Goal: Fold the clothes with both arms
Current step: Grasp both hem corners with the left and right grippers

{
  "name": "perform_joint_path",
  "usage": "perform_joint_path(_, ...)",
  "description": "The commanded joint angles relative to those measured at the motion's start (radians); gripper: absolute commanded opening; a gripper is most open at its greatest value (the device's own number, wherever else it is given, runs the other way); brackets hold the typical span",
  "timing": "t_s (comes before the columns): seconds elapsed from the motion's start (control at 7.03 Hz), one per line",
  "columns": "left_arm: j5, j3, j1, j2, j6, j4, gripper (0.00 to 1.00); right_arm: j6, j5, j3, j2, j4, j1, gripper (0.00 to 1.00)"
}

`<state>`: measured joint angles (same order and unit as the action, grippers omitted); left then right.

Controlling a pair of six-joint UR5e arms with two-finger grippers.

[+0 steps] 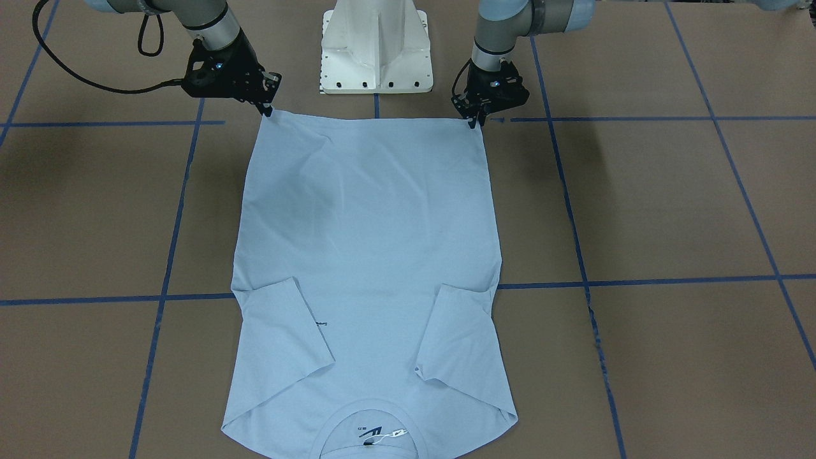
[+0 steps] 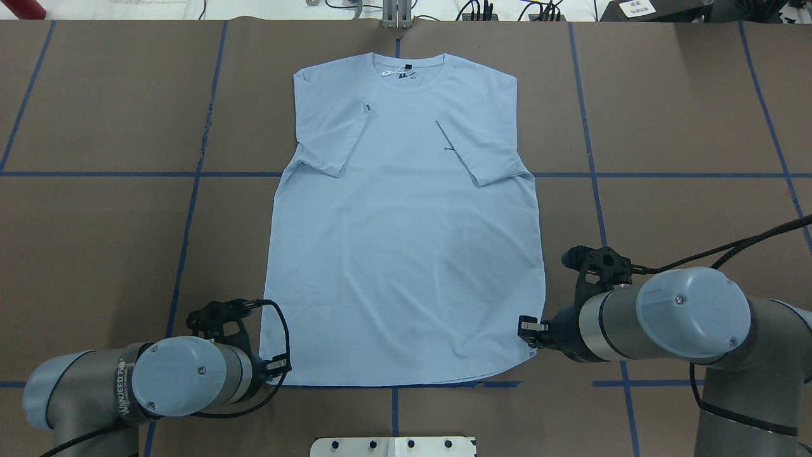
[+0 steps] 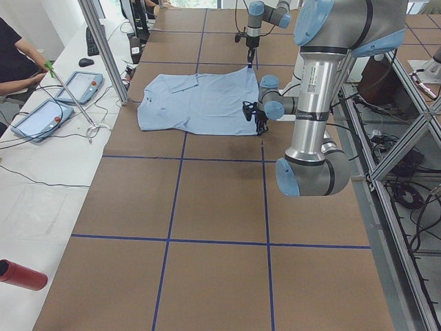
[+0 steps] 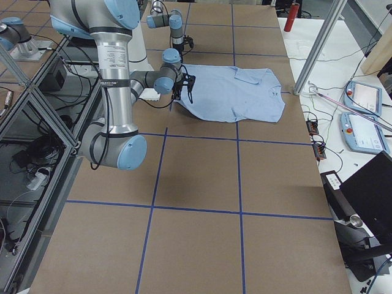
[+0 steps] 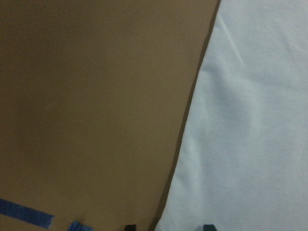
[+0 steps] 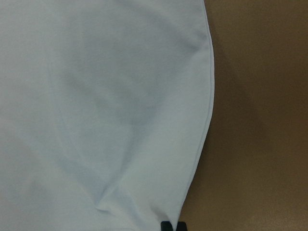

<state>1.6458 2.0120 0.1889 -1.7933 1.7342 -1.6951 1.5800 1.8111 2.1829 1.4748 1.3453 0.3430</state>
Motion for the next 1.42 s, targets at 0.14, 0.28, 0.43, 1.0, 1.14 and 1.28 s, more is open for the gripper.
perform_joint_path(0.14,0.003,0.020,0.004,-0.009,-0.001,0.000,0.00,0.000,0.023,0.003,0.012,-0.002,0.019,0.00)
perform_joint_path(0.28,0.003,0.058,0.012,0.001,-0.004,0.006,0.00,0.000,0.024,0.009,0.015,-0.002,0.028,0.00)
perform_joint_path(0.43,0.003,0.120,0.012,0.005,-0.013,0.084,0.00,0.000,0.043,0.030,0.025,0.003,0.031,0.00)
perform_joint_path(1.0,0.025,0.393,-0.112,-0.044,-0.078,0.331,0.00,0.000,0.252,0.188,0.179,0.002,-0.039,0.00)
perform_joint_path(1.14,0.061,0.442,-0.165,-0.057,-0.088,0.347,0.00,0.002,0.290,0.207,0.182,0.002,-0.082,0.00)
perform_joint_path(1.28,0.071,0.491,-0.222,-0.057,-0.091,0.394,0.00,0.002,0.354,0.227,0.194,0.002,-0.085,0.00)
